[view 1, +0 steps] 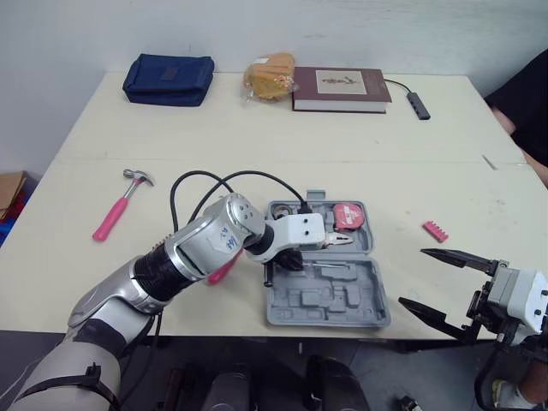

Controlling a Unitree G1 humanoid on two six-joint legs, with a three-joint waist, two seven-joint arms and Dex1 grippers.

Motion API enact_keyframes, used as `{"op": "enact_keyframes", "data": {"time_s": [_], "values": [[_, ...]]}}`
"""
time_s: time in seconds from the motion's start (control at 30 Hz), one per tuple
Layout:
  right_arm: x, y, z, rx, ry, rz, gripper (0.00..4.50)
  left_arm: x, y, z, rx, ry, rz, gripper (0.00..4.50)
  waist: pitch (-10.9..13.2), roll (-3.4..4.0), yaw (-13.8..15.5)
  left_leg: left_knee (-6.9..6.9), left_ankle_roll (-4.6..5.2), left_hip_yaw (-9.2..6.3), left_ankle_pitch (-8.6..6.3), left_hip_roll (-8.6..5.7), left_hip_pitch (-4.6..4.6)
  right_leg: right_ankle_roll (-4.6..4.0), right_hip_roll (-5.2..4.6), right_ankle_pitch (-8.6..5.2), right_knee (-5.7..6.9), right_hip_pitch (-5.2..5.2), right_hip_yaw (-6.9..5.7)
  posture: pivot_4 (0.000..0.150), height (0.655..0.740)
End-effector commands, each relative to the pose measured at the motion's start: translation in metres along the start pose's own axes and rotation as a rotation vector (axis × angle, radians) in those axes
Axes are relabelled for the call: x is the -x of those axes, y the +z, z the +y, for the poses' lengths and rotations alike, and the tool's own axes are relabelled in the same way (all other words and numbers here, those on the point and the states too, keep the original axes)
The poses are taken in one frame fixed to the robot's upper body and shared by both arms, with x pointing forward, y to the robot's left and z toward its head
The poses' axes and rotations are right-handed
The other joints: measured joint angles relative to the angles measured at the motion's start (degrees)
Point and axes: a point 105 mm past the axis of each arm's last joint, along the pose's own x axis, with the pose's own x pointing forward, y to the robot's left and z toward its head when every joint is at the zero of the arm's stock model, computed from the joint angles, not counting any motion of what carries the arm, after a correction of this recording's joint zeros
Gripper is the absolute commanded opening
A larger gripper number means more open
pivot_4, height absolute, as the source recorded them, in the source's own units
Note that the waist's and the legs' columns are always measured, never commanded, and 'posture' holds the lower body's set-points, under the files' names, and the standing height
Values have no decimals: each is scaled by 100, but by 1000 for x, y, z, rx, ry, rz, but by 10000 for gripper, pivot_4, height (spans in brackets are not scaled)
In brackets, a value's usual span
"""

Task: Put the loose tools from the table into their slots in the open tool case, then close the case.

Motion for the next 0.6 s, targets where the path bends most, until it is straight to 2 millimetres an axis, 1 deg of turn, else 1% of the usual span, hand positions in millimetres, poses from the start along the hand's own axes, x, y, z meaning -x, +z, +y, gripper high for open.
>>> {"op": "enact_keyframes", "data": {"time_s": [0.03,0.07,0.13,0.2,0.3,0.43,0.5,0.57,0.6], "values": [[0,9,3,35,1,-30,45000,4,9,1,-27,25,-49,16763,0,0,0,0,0,0,0,0,0,0,0,0,1,0,0,1500,7400],[0,9,3,34,2,-30,45000,4,12,1,-32,28,-62,22660,0,0,1,0,0,0,0,0,0,0,0,0,1,0,0,1500,7400],[-1,9,3,30,3,-34,45000,9,18,-3,-60,17,-85,31602,0,0,4,3,0,0,0,0,-1,0,-1,0,1,0,0,1500,7400],[-3,11,2,20,-6,-51,45000,15,21,-6,-79,8,-90,31602,0,0,-2,2,0,0,0,0,1,0,-2,0,1,1,1,1500,7400],[-4,14,2,13,-9,-68,45000,23,20,-6,-115,24,-84,31602,0,1,-10,2,0,0,0,2,0,-1,0,0,2,-1,1,1500,7400],[-3,12,4,9,-3,-57,45000,29,13,1,-146,48,-81,31602,0,1,-9,2,0,1,0,2,1,-1,1,-1,3,0,1,1500,7400],[-2,9,7,1,-6,-49,45000,30,11,9,-168,87,-137,31602,0,1,3,2,0,0,0,0,1,-1,-1,-1,2,0,1,1500,7400],[0,7,9,-4,-8,-42,45000,29,21,14,-158,104,-291,26590,-2,4,5,2,0,0,0,0,1,-1,-2,-1,2,1,0,1500,7400],[0,6,9,-6,-9,-40,45000,29,23,13,-153,92,-349,25104,-3,4,12,1,0,0,0,-1,2,-1,-3,0,-1,2,0,1500,7400]]}}
